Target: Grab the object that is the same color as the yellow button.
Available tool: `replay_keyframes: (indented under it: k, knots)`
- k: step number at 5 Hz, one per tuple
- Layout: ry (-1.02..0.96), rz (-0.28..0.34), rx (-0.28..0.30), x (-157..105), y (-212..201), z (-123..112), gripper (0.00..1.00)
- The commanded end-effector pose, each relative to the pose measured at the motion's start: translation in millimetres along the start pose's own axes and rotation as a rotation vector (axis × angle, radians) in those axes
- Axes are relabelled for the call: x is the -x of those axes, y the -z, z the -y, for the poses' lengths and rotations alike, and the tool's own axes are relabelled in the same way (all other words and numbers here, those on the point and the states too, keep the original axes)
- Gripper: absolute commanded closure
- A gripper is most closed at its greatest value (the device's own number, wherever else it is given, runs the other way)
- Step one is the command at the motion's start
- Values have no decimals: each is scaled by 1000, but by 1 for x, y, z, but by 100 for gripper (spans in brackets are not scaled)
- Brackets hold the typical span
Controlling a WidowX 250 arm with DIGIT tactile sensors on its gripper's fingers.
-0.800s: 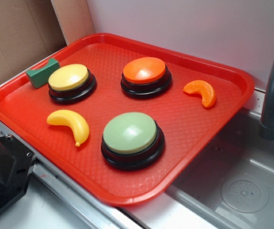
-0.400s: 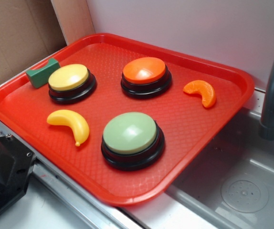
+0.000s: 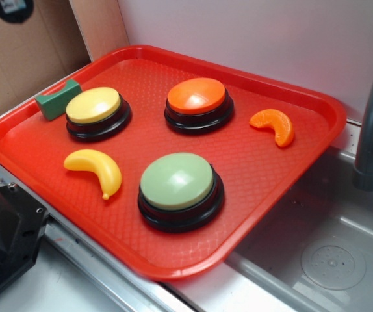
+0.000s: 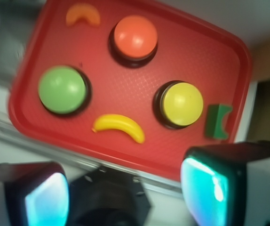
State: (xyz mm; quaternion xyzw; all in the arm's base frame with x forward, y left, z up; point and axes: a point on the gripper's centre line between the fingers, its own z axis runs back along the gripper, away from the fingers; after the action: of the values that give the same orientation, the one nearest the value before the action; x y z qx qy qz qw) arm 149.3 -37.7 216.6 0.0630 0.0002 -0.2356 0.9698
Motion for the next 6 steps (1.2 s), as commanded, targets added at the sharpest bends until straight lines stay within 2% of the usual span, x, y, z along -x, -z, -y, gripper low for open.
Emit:
replay_keyframes:
  k: [1, 2, 3, 5, 6]
  knots:
    - [558, -122, -44, -15, 19, -9, 0]
    - [818, -159, -33, -14, 39, -10, 0]
    - [1027, -223, -19, -15, 81, -3, 0]
    - [1044, -297, 32, -12, 152, 21, 0]
    - [1040, -322, 7, -10, 176, 28, 0]
